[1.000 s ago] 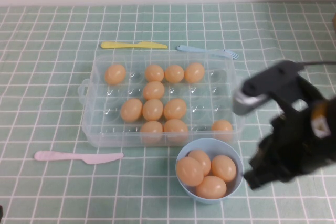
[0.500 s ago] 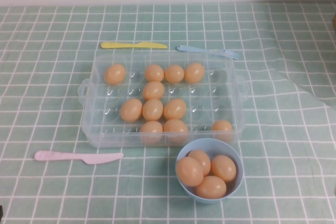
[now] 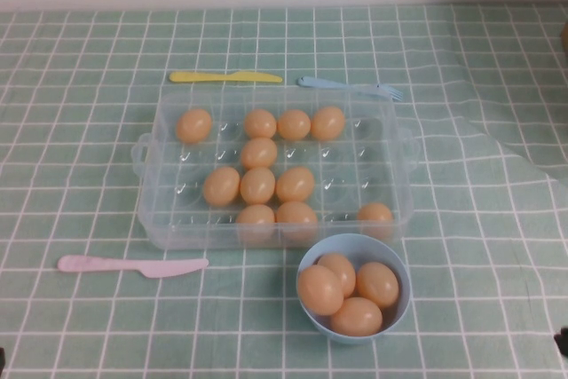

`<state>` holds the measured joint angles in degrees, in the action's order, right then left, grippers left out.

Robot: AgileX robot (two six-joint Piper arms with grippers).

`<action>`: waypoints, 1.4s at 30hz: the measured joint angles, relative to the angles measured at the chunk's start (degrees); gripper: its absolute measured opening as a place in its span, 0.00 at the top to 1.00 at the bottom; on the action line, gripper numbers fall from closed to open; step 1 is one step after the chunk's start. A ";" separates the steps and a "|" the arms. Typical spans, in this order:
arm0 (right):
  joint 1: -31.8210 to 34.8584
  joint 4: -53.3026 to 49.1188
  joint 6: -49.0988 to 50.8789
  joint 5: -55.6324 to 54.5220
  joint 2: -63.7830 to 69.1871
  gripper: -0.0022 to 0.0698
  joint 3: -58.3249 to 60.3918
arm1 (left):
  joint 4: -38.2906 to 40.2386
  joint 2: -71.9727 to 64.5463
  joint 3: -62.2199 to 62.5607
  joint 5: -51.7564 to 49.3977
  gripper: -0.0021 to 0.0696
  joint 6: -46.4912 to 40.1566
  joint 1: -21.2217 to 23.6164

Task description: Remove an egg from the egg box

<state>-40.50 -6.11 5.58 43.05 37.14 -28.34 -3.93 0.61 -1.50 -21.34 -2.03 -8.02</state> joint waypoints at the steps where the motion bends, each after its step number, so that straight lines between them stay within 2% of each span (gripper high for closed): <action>1: 1.79 -0.27 0.00 -3.92 -0.95 0.99 2.00 | 0.00 0.00 0.00 0.00 0.98 0.00 0.00; 6: 17.73 -1.68 0.00 -30.31 -8.01 0.99 15.94 | 0.00 0.00 0.00 0.00 0.98 0.00 0.00; 11: 28.05 -1.60 0.64 -41.70 -18.83 0.99 26.55 | 0.00 0.00 0.00 0.00 0.98 0.00 0.00; 14: 31.45 -0.93 1.58 -41.86 -25.24 0.99 29.55 | 0.00 0.00 0.00 0.00 0.98 0.00 0.00; 21: 32.25 -0.03 1.88 -34.12 -36.94 0.99 29.79 | 0.00 0.00 0.00 0.00 0.98 0.00 0.00; 34: 32.33 3.84 1.66 -29.02 -37.57 0.99 29.79 | 0.00 0.00 0.00 -0.04 0.98 0.00 0.00; 39: 32.33 10.07 -7.84 -24.61 -37.57 0.99 29.79 | 0.00 0.00 0.00 -0.04 0.98 0.00 0.00; 42: 32.33 11.60 -10.31 -22.49 -37.57 0.99 29.79 | 0.00 0.00 0.00 -0.04 0.98 0.00 0.00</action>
<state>-8.17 5.49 -4.73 20.56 -0.44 1.45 -3.93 0.61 -1.50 -21.38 -2.03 -8.02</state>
